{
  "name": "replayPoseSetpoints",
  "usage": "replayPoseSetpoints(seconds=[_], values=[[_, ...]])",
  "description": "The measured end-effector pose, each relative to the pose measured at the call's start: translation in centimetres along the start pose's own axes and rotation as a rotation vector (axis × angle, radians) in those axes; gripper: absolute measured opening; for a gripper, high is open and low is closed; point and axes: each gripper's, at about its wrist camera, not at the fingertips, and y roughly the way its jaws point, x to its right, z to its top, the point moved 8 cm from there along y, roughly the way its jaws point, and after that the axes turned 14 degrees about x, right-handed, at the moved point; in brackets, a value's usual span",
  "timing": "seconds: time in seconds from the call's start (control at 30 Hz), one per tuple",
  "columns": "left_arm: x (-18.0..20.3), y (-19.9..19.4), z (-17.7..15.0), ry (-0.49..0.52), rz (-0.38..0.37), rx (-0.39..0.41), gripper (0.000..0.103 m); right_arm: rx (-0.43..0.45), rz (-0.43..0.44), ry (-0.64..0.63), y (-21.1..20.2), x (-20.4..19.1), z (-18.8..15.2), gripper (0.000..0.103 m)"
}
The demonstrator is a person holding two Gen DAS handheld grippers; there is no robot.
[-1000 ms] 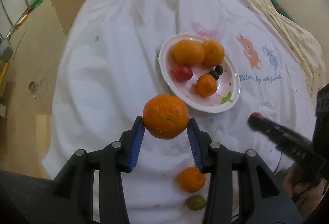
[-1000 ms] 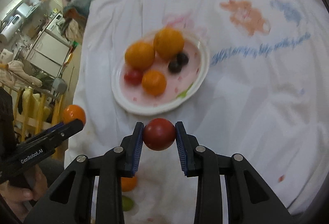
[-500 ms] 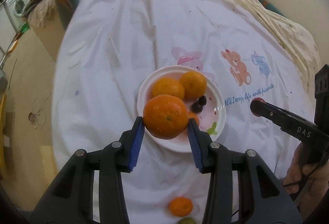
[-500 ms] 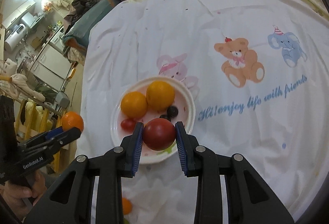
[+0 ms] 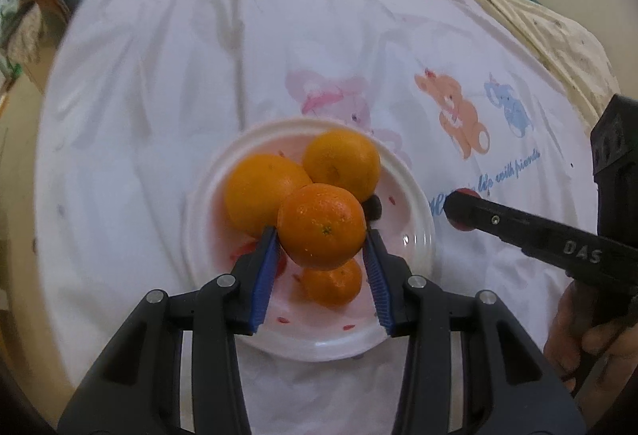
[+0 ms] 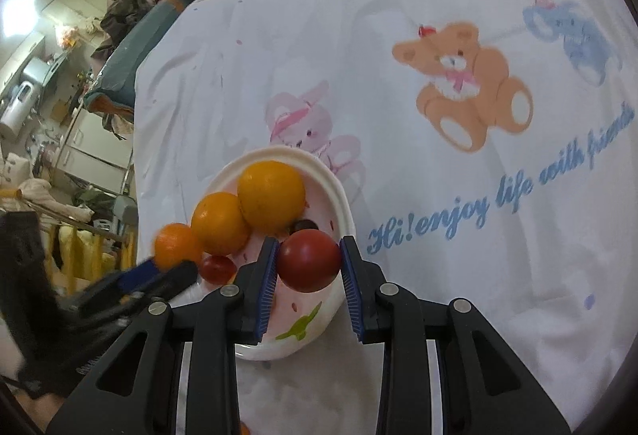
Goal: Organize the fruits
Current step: 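Carry the tangerine and tomato onto the plate and open both grippers, then move both open grippers back toward the last tangerine and green tomato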
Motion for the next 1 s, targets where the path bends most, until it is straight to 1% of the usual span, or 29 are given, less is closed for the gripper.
replayPoseSetpoints(seconds=[0.13, 0.23, 0.4, 0.53, 0.67, 0.73, 0.77, 0.8, 0.83, 0.87, 0.9, 0.93, 1.0], values=[[0.7, 1.0, -0.5, 0.013, -0.034, -0.014, 0.039, -0.02, 0.006, 0.009, 0.5, 0.2, -0.2, 0.033], [0.9, 1.4, -0.5, 0.027, -0.034, -0.017, 0.039, -0.043, 0.006, 0.033, 1.0, 0.7, -0.5, 0.033], [0.7, 1.7, -0.4, -0.005, -0.041, -0.031, 0.039, -0.076, 0.009, 0.063, 1.7, 1.0, -1.2, 0.033], [0.7, 2.0, -0.6, -0.021, -0.053, -0.049, 0.039, -0.086, 0.019, 0.064, 2.0, 0.7, -1.4, 0.036], [0.6, 2.2, -0.8, -0.01, -0.043, -0.058, 0.04, -0.082, 0.02, 0.071, 1.9, 0.6, -1.3, 0.036], [0.5, 2.3, -0.9, 0.001, -0.027, -0.066, 0.04, -0.081, 0.022, 0.073, 1.8, 0.6, -1.3, 0.04], [0.5, 2.3, -0.8, 0.001, -0.028, -0.062, 0.041, -0.077, 0.024, 0.079, 1.7, 0.6, -1.2, 0.049], [0.7, 2.1, -0.7, -0.001, -0.033, -0.049, 0.053, -0.068, 0.032, 0.088, 1.6, 0.6, -1.0, 0.059], [0.6, 1.9, -0.6, 0.001, -0.03, -0.04, 0.074, -0.059, 0.036, 0.091, 1.4, 0.6, -0.9, 0.062], [0.6, 1.7, -0.4, 0.007, -0.018, -0.024, 0.087, -0.049, 0.037, 0.091, 1.2, 0.6, -0.7, 0.062], [0.5, 1.4, -0.1, 0.012, -0.006, -0.004, 0.088, -0.041, 0.033, 0.087, 1.1, 0.6, -0.5, 0.062], [0.5, 1.1, 0.1, 0.012, -0.009, 0.017, 0.088, -0.03, 0.028, 0.082, 0.9, 0.6, -0.3, 0.062], [0.5, 1.0, 0.2, 0.015, -0.009, 0.015, 0.088, -0.01, 0.022, 0.091, 0.6, 0.9, 0.1, 0.062]])
